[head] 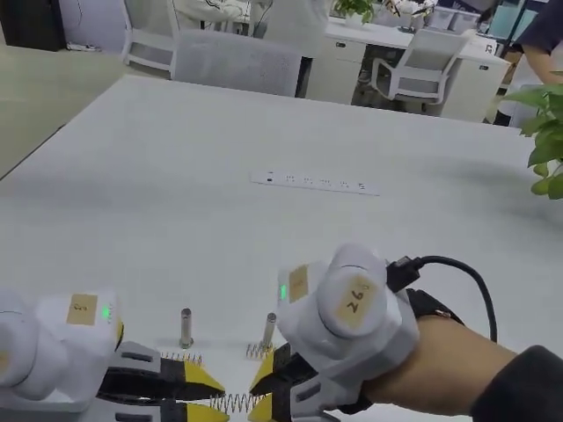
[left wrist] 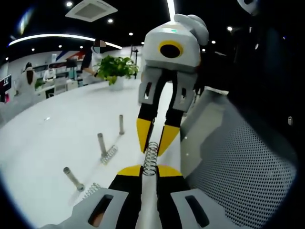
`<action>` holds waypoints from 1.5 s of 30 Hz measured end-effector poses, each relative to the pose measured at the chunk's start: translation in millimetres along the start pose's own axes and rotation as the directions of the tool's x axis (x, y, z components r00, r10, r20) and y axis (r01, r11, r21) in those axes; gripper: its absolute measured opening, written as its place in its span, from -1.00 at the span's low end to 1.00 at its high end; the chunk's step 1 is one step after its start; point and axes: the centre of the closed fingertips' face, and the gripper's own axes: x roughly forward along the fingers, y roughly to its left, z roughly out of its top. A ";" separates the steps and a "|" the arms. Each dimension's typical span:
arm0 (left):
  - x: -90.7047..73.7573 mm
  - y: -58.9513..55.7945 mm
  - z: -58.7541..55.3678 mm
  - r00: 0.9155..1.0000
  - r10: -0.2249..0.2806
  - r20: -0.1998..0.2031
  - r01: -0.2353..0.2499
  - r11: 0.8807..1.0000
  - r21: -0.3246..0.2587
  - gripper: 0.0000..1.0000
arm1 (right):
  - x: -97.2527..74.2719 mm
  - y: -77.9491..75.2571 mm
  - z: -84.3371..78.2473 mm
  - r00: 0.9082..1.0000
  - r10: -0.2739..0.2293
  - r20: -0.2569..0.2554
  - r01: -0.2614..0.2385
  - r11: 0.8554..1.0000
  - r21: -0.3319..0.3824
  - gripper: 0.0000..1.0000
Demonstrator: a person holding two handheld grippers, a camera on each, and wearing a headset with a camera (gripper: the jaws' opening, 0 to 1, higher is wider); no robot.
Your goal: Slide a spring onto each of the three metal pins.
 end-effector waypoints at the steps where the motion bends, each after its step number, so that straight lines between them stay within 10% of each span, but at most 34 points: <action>1: 0.4 -0.1 0.0 1.000 0.002 0.001 -0.002 1.000 0.002 -0.95 | -0.3 1.4 -0.7 1.000 0.011 0.000 -0.011 1.000 0.017 -0.83; 21: -6.1 -4.9 17.8 0.997 -0.002 0.078 0.004 1.000 -0.029 -0.95 | 2.7 2.4 -3.9 1.000 0.018 0.022 -0.019 0.999 0.047 -0.73; 45: -1.4 -4.8 6.3 0.999 -0.002 0.046 0.004 0.999 -0.046 -0.94 | -7.7 3.6 21.8 0.996 0.004 0.090 -0.006 1.000 0.019 -0.84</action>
